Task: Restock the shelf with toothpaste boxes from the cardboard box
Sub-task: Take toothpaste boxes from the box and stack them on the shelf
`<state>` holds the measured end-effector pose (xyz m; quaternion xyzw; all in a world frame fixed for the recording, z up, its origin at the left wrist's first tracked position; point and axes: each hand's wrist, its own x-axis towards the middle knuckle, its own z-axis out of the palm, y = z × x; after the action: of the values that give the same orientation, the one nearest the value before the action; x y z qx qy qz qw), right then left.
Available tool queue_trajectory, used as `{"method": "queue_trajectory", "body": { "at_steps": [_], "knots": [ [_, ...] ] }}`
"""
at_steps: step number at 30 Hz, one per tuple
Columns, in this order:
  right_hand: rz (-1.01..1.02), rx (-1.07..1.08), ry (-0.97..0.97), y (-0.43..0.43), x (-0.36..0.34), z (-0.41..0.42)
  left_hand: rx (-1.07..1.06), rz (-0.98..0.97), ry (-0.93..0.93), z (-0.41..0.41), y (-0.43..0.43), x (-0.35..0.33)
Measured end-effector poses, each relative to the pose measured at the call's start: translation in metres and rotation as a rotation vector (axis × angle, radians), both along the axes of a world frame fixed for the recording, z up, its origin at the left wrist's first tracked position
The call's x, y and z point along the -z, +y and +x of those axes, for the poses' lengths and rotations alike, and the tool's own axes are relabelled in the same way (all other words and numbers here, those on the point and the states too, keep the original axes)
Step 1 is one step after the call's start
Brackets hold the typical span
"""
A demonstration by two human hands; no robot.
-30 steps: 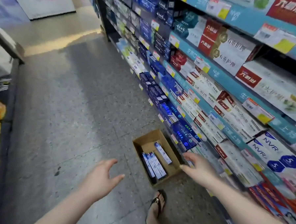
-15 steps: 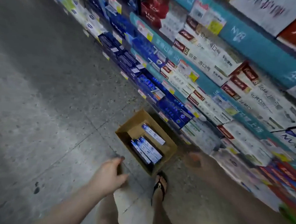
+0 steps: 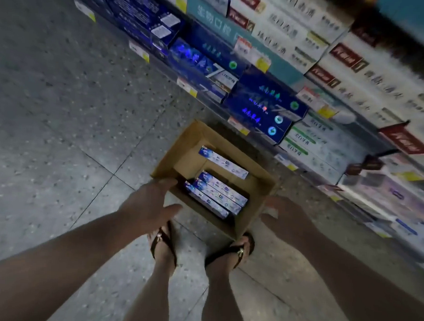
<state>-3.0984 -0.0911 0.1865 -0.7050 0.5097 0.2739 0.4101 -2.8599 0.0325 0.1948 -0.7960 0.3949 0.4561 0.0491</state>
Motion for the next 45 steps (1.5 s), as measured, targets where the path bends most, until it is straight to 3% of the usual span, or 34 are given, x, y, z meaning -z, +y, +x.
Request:
{"method": "queue_trajectory", "body": {
  "at_steps": [6,14,23,27,37,45],
  "knots": [
    [0.048,0.053,0.001,-0.006,0.120,0.012,0.023,-0.002,0.054,-0.007,-0.004,0.104],
    [0.036,-0.074,0.078,-0.003,0.253,0.000,0.093,-0.061,0.067,-0.020,-0.011,0.222],
    [0.045,-0.154,0.159,0.005,0.361,-0.005,0.204,-0.104,0.058,-0.018,-0.010,0.303],
    [0.085,-0.117,0.165,0.009,0.379,-0.010,0.184,-0.124,0.083,-0.017,-0.013,0.325],
    [-0.111,-0.170,0.149,0.021,0.364,-0.012,0.192,-0.129,0.046,-0.002,-0.019,0.337],
    [-0.220,0.111,-0.051,-0.005,0.285,-0.028,0.518,-0.098,0.019,-0.013,-0.028,0.348]
  ]
}}
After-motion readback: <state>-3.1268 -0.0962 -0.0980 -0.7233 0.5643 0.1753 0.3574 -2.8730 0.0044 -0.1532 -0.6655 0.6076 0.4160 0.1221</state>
